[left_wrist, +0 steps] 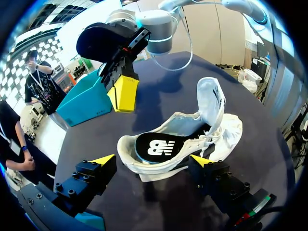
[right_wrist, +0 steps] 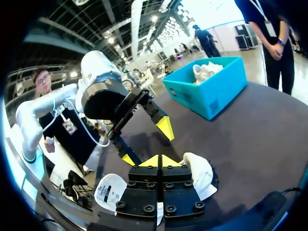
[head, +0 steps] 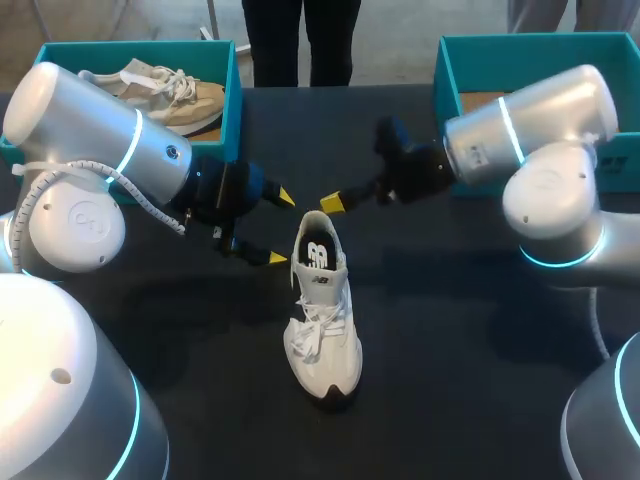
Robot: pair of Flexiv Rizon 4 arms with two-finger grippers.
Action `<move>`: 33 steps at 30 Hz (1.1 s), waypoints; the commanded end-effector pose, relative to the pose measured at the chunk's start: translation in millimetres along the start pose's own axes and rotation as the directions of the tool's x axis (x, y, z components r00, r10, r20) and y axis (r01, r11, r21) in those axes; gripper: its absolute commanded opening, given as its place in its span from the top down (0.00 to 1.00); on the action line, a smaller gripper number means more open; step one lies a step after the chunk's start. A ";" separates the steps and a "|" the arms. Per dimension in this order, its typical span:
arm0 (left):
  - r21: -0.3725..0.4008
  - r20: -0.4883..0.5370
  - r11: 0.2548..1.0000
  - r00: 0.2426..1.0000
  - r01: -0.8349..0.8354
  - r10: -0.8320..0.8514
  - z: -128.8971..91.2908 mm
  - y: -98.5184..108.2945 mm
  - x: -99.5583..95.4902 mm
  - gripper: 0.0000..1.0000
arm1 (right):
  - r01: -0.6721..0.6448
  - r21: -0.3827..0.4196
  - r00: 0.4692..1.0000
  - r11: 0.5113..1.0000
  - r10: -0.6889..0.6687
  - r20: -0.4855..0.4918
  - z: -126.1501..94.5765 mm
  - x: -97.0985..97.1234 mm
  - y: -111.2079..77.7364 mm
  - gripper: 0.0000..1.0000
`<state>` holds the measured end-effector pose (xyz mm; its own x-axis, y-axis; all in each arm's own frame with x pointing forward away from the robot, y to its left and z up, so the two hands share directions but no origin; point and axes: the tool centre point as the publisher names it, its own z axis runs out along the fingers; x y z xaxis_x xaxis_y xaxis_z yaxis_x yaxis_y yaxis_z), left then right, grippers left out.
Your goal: Take the shoe out of the shoebox, open the shoe tongue, remove and reinsert the insole, then place the shoe into the shoebox
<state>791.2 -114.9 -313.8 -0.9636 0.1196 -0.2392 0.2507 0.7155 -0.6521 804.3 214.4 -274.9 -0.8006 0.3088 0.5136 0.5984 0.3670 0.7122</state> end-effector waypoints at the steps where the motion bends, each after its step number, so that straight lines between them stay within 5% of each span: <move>1: -0.009 -0.006 1.000 1.000 -0.001 0.001 -3.9 0.0 0.5 0.00 | -0.035 0.027 0.997 0.999 0.033 0.064 -3.5 5.2 -1.7 1.00; 14: -0.012 -0.078 0.998 0.995 -0.059 0.058 -46.2 -12.8 -1.3 0.00 | -0.131 0.048 0.979 0.990 0.121 0.163 -2.9 5.4 -10.1 1.00; 20: -0.027 -0.061 0.997 0.996 -0.071 0.069 -74.2 -3.8 -11.5 0.00 | -0.206 0.105 0.955 0.973 0.176 0.238 0.5 9.0 -13.4 1.00; 33: -0.074 -0.057 0.992 0.994 -0.100 0.096 -135.2 25.1 -32.6 0.00 | -0.198 0.089 0.954 0.976 0.171 0.245 1.4 10.0 -13.4 1.00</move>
<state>817.8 -26.0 -238.3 -0.9392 0.2200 -0.2635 0.3357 0.7492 -0.5710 789.8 211.8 -279.9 -0.6570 0.5591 0.5057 0.7445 0.3754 0.5521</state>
